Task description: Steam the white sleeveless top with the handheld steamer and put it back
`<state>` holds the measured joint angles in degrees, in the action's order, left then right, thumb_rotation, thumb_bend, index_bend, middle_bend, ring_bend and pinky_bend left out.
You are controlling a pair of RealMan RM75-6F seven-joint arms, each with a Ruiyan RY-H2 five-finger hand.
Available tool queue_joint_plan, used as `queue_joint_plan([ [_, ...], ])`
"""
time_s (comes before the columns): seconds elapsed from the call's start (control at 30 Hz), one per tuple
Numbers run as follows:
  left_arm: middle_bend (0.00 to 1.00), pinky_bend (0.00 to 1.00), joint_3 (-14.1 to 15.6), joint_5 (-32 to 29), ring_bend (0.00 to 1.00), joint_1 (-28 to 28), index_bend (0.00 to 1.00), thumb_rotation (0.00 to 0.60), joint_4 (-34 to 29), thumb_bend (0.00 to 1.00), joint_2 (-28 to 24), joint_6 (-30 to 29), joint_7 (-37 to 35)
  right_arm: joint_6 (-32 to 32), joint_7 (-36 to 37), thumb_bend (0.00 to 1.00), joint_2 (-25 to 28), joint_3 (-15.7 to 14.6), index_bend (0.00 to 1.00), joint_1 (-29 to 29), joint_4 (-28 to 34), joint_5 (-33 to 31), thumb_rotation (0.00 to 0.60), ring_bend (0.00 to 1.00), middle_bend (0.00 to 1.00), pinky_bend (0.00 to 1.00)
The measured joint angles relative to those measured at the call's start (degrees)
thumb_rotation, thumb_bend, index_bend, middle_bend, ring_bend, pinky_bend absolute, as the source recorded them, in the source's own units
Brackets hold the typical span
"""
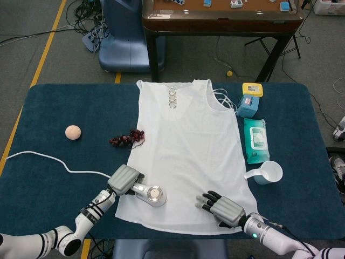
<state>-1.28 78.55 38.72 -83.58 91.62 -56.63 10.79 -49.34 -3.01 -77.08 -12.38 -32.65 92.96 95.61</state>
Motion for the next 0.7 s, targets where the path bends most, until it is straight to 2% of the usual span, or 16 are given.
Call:
queue_joint_plan([
  [0.3, 0.76, 0.63, 2.99, 3.19, 0.64, -1.96, 0.84, 0.600, -5.00, 0.13, -4.00, -1.40, 0.98, -0.79, -0.24, 0.99, 0.44, -0.26, 0.00, 0.41, 0.46, 0.41, 0.600, 0.00, 0.01, 0.01],
  [0.5, 0.76, 0.63, 3.48, 4.50, 0.64, -2.91, 0.84, 0.600, -7.43, 0.13, -6.68, -2.55, 0.18, -1.84, 0.12, 0.99, 0.87, -0.19, 0.00, 0.79, 0.64, 0.64, 0.600, 0.00, 0.01, 0.01],
  [0.57, 0.76, 0.63, 2.90, 4.44, 0.64, -3.05, 0.84, 0.600, -7.76, 0.13, -7.27, -2.93, -0.38, -2.54, 0.39, 0.94, 1.02, -0.06, 0.00, 0.90, 0.76, 0.91, 0.600, 0.00, 0.01, 0.01],
  [0.63, 0.76, 0.63, 2.16, 4.18, 0.64, -3.14, 0.84, 0.600, -8.08, 0.13, -7.86, -3.30, -0.92, -3.80, 0.68, 0.83, 1.24, 0.16, 0.00, 1.08, 0.93, 1.44, 0.600, 0.00, 0.01, 0.01],
  [0.7, 0.76, 0.63, 1.13, 3.59, 0.64, -3.24, 0.84, 0.600, -8.48, 0.13, -8.61, -3.70, -1.75, -5.38, 0.92, 0.69, 1.57, 0.52, 0.00, 1.28, 1.23, 2.07, 0.600, 0.00, 0.01, 0.01],
])
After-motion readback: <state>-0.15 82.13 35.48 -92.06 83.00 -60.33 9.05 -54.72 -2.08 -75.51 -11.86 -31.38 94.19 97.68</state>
